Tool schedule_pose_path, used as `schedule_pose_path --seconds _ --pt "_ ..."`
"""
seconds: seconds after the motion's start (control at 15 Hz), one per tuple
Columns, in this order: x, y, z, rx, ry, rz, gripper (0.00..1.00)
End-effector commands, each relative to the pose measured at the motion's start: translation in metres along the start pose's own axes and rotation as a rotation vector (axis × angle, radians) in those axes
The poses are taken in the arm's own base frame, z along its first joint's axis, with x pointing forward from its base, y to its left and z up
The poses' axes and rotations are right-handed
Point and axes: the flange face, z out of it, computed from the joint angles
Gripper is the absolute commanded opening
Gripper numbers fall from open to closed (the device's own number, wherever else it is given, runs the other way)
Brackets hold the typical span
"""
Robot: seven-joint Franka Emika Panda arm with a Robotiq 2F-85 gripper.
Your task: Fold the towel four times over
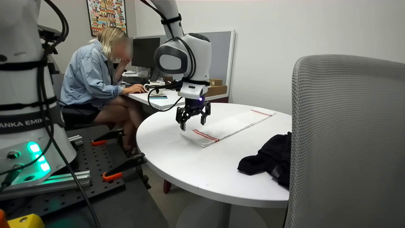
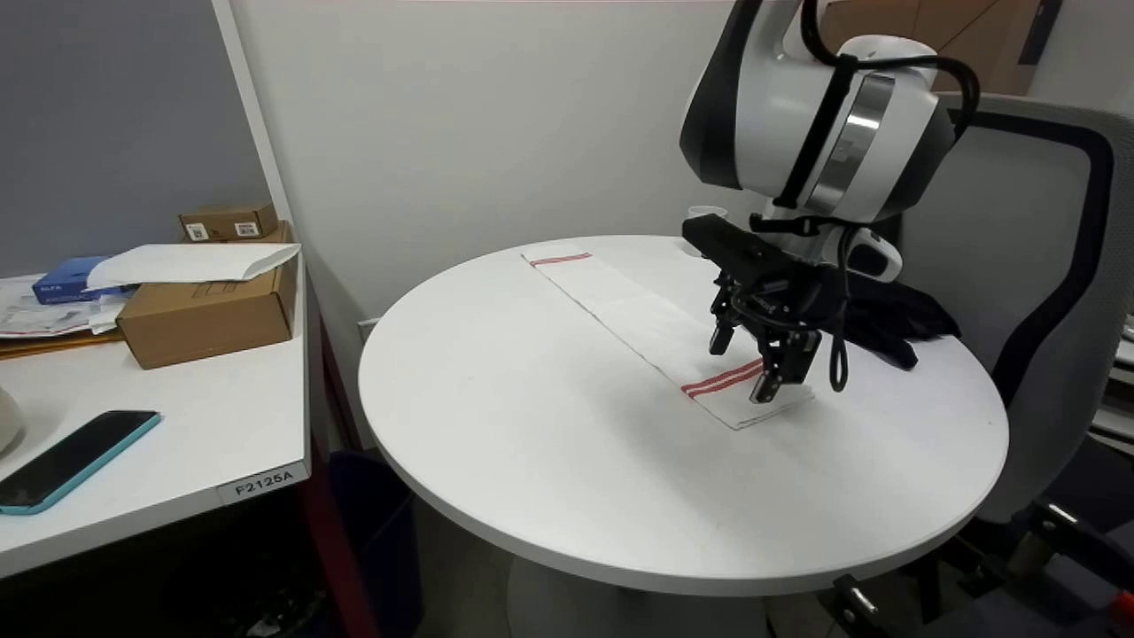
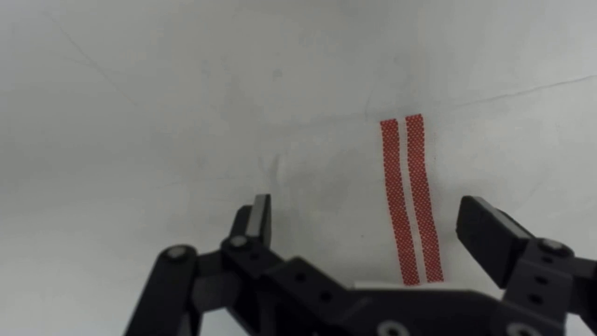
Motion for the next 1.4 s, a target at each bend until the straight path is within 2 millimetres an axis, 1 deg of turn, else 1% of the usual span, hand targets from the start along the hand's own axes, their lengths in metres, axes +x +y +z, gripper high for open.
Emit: schedule_pose_path --seconds 0.0,0.27,0.6,0.8,1.07,1.33 --pt "0.013 -0.009 0.011 -0.008 0.008 0.011 1.0" --pt "0.025 -0.01 0.023 -0.024 0.011 0.035 1.0" --pt "0.033 -0.014 0.026 -0.022 0.009 0.049 1.0" --pt "0.033 -0.015 0.025 -0.019 0.007 0.049 1.0" --pt "0.027 -0.01 0.025 -0.035 -0.014 0.036 1.0" --pt "0.023 -0.009 0.027 -0.048 -0.021 0.028 1.0"
